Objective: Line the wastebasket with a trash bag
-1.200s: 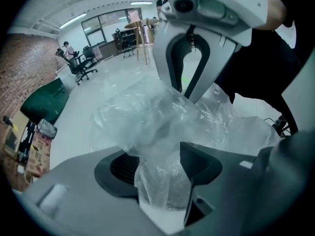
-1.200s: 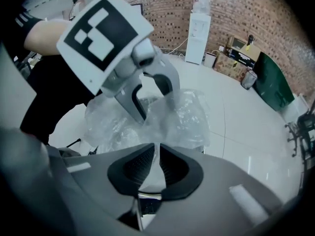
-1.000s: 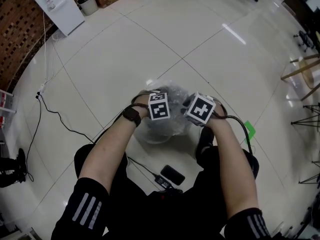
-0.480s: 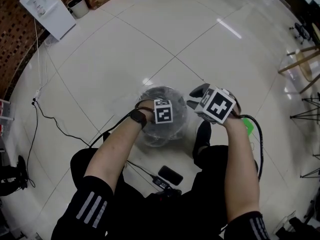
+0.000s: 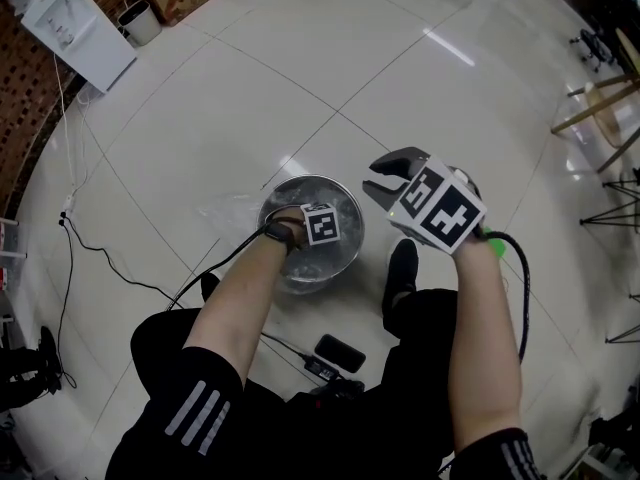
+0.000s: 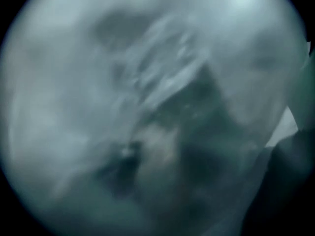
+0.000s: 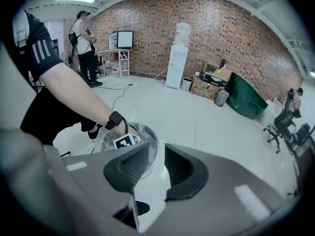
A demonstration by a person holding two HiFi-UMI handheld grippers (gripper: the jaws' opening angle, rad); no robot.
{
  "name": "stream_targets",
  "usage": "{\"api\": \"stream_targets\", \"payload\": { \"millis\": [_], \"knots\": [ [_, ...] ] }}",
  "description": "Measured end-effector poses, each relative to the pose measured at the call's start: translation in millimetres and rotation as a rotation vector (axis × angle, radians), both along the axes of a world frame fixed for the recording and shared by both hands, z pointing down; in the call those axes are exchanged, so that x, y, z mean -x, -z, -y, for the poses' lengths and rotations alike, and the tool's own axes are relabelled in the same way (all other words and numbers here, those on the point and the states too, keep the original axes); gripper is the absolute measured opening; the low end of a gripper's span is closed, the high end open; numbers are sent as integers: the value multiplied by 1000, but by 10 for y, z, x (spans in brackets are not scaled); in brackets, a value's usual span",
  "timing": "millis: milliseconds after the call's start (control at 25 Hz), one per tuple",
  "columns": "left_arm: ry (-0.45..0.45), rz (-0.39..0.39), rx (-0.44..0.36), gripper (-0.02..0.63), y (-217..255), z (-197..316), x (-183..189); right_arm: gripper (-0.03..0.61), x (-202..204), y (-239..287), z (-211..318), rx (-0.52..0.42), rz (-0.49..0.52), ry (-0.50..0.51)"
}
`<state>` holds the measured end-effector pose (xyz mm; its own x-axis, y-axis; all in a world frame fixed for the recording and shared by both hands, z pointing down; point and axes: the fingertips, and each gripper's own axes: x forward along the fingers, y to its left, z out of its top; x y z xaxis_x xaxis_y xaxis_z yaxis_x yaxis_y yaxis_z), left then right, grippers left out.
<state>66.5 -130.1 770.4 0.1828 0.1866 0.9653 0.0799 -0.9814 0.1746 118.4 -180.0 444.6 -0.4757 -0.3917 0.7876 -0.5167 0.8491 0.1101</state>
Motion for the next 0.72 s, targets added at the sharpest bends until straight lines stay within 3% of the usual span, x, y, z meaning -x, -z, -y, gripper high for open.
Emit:
{"api": "stream_targets", "payload": {
  "millis": [360,480,600,720],
  "knots": [
    [29,-35,54,241,-175,-89,-43,111,40,44,45,-34,7,5],
    [19,-65,70,241,54,-118,-79,112,47,62,88,-42,3,5],
    [24,-54,186,239,393,-358,-26,112,36,65,102,-49,1,-1],
    [24,-73,178,239,686,-356,43,111,72,60,103,-48,13,-9]
  ]
}}
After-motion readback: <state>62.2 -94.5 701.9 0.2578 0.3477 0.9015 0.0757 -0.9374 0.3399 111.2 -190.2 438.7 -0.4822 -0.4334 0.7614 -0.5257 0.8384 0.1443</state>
